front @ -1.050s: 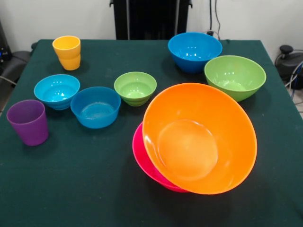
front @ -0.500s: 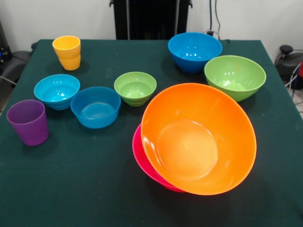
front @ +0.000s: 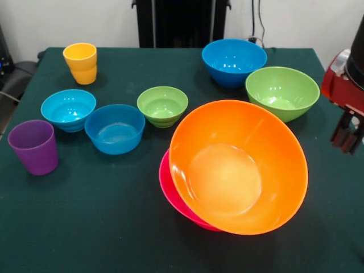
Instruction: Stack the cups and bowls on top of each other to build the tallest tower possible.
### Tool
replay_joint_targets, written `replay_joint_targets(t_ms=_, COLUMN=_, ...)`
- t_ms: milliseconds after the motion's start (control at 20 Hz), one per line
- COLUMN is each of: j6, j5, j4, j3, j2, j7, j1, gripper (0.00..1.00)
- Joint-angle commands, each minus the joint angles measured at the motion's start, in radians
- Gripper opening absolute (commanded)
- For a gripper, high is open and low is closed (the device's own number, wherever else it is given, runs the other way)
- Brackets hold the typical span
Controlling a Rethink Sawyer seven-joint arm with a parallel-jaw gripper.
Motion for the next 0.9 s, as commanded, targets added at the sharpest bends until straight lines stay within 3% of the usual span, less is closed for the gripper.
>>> replay_joint_targets(t_ms=50, j6=-0.061, j5=-0.167, j4=0.097, j3=0.186, j2=-0.041, j7=-0.141, j1=-0.021, gripper=0.0)
replay_joint_targets(t_ms=350, j6=-0.051, j5=-0.211, j4=0.088, j3=0.248, j2=-0.053, j7=-0.13, j1=-0.019, gripper=0.0)
replay_joint_targets(t_ms=750, j6=0.066, j5=-0.232, j4=0.068, j3=0.274, j2=-0.111, j7=0.007, j1=0.035, gripper=0.0)
replay_joint_targets(t_ms=850, j6=0.039, j5=-0.256, j4=0.129, j3=0.302, j2=-0.132, j7=-0.006, j1=0.065, gripper=0.0)
replay_joint_targets(t_ms=900, j6=-0.043, j5=-0.255, j4=0.215, j3=0.345, j2=-0.142, j7=-0.017, j1=0.098, gripper=0.0)
